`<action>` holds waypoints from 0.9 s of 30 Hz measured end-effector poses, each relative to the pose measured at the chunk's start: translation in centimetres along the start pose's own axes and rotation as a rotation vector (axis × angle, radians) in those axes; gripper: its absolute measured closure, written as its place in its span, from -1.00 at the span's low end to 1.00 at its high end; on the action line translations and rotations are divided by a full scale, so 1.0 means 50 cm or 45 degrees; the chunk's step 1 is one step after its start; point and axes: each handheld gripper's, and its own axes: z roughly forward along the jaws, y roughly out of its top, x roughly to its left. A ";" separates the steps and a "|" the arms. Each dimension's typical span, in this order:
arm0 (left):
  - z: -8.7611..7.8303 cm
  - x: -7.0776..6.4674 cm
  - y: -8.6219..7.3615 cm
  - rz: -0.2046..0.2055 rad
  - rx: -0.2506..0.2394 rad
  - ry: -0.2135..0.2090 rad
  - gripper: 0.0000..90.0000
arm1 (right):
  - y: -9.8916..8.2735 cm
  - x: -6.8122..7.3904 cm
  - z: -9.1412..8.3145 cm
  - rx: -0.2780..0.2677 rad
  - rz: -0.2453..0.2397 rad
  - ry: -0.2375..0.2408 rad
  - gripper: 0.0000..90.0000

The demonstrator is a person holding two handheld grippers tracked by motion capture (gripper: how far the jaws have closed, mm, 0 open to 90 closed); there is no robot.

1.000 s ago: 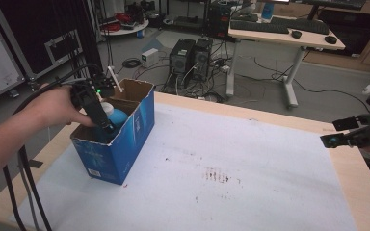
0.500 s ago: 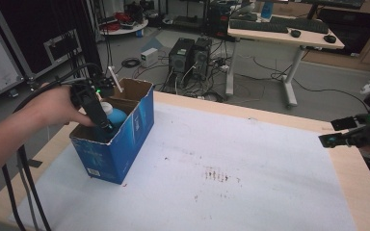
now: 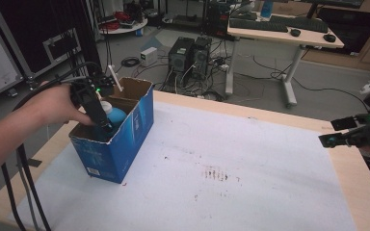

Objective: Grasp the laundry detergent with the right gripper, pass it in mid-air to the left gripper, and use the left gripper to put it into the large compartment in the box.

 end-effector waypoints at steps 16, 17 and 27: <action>0.000 -0.001 0.001 -0.004 0.002 0.002 -0.15 | -0.006 0.001 -0.003 -0.007 0.004 -0.002 -0.72; 0.000 0.000 0.002 -0.001 0.005 0.002 -0.15 | -0.006 0.001 -0.003 -0.007 0.005 -0.002 -0.72; -0.001 -0.003 0.005 0.013 0.025 0.009 -0.15 | -0.009 0.003 -0.001 -0.008 0.000 0.002 -0.72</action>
